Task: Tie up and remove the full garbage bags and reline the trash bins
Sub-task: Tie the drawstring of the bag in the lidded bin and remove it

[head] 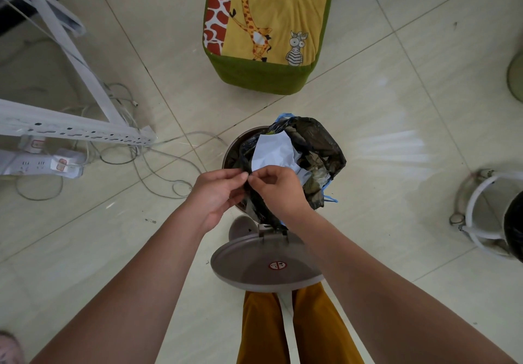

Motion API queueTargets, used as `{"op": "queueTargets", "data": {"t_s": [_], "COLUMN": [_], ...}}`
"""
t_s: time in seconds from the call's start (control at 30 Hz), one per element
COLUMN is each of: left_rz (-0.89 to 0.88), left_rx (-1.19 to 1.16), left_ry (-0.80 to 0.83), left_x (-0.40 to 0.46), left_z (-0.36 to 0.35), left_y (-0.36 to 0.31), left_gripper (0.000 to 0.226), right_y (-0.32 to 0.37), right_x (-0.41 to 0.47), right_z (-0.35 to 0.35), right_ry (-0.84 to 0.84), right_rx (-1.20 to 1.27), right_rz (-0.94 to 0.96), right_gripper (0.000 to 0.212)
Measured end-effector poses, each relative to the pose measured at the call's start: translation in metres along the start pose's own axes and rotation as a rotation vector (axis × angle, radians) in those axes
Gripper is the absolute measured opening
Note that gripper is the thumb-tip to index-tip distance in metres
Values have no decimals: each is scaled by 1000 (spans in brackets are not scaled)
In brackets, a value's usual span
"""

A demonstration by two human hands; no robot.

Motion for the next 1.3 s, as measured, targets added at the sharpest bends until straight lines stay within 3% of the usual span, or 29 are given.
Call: {"op": "queueTargets", "data": {"t_s": [0.13, 0.37, 0.67, 0.8, 1.07, 1.17, 1.23, 1.3], "left_rz": [-41, -161, -174, -171, -195, -211, -214, -220], "left_rx": [30, 115, 115, 98, 82, 103, 106, 117], "left_ry": [39, -36, -131, -88, -90, -81, -76, -73], "left_x": [2, 4, 9, 9, 4, 4, 5, 5], "left_z": [-4, -1, 6, 6, 0, 2, 6, 9], "left_y": [0, -6, -3, 0, 9, 8, 9, 10], "left_gripper": [21, 21, 22, 21, 24, 23, 21, 19], "right_y": [-12, -21, -24, -24, -13, -12, -11, -10], "right_x": [-1, -2, -2, 2, 0, 4, 6, 6], "right_z": [0, 0, 10, 22, 3, 11, 13, 10], "right_ry": [52, 101, 109, 61, 109, 50, 73, 116], "right_rx": [198, 278, 392, 231, 161, 141, 113, 63], "right_rz": [-82, -165, -254, -166, -18, -22, -33, -36], "right_gripper": [6, 16, 17, 12, 6, 14, 8, 21]}}
Point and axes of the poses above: each hand's wrist, its own x-axis towards the middle knuckle, its own z-axis out of the back of the hand, y = z × x, the point moved 9 cm from there along x, towards the middle knuckle, and after that the axes turned 6 degrees about -x, right-handed, at the moved point
